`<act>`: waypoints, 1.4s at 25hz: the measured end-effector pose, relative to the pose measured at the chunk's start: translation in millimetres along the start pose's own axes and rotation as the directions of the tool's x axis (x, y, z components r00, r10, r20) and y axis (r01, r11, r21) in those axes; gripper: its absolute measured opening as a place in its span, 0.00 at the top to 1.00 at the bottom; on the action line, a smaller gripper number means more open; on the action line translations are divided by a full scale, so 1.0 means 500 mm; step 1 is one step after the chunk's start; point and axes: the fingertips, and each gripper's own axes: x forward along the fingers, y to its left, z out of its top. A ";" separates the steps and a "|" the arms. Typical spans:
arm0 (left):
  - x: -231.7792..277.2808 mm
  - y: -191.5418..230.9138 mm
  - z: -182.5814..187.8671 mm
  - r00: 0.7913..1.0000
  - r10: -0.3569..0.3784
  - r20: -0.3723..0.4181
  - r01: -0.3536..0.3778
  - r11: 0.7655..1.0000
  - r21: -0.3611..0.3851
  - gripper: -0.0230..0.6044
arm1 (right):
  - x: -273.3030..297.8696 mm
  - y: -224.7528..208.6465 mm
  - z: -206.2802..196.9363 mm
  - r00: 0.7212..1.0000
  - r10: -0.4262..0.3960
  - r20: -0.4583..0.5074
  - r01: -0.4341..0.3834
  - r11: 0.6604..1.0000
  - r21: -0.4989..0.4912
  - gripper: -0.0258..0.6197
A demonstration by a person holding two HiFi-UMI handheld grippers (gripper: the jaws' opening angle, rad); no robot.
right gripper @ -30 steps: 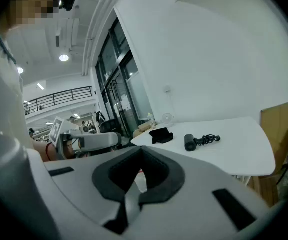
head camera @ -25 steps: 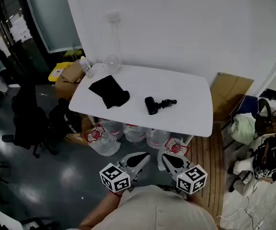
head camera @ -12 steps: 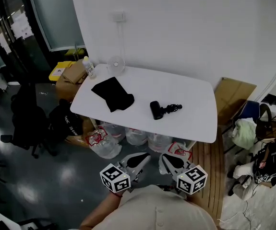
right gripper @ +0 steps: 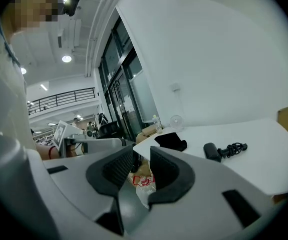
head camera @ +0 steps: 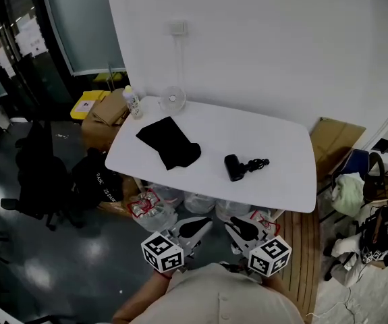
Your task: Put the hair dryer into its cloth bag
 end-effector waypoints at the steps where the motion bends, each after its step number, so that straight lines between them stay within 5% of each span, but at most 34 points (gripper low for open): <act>1: -0.010 0.017 0.006 1.000 0.001 -0.002 -0.001 1.000 0.000 0.95 | 0.018 0.003 0.004 1.000 -0.002 0.004 0.002 1.000 0.000 0.78; 17: -0.105 0.239 0.061 0.998 -0.047 -0.042 0.045 0.998 -0.042 0.95 | 0.239 0.053 0.034 0.998 -0.064 0.020 0.064 0.998 0.008 0.78; 24: -0.032 0.289 0.059 0.993 -0.101 -0.065 0.097 0.993 -0.064 0.95 | 0.274 -0.032 0.034 0.995 -0.100 -0.011 0.100 0.995 0.001 0.75; 35: 0.127 0.410 0.096 0.993 -0.063 -0.098 0.056 0.996 -0.069 0.95 | 0.359 -0.204 0.105 0.999 -0.014 -0.034 0.013 0.999 -0.033 0.75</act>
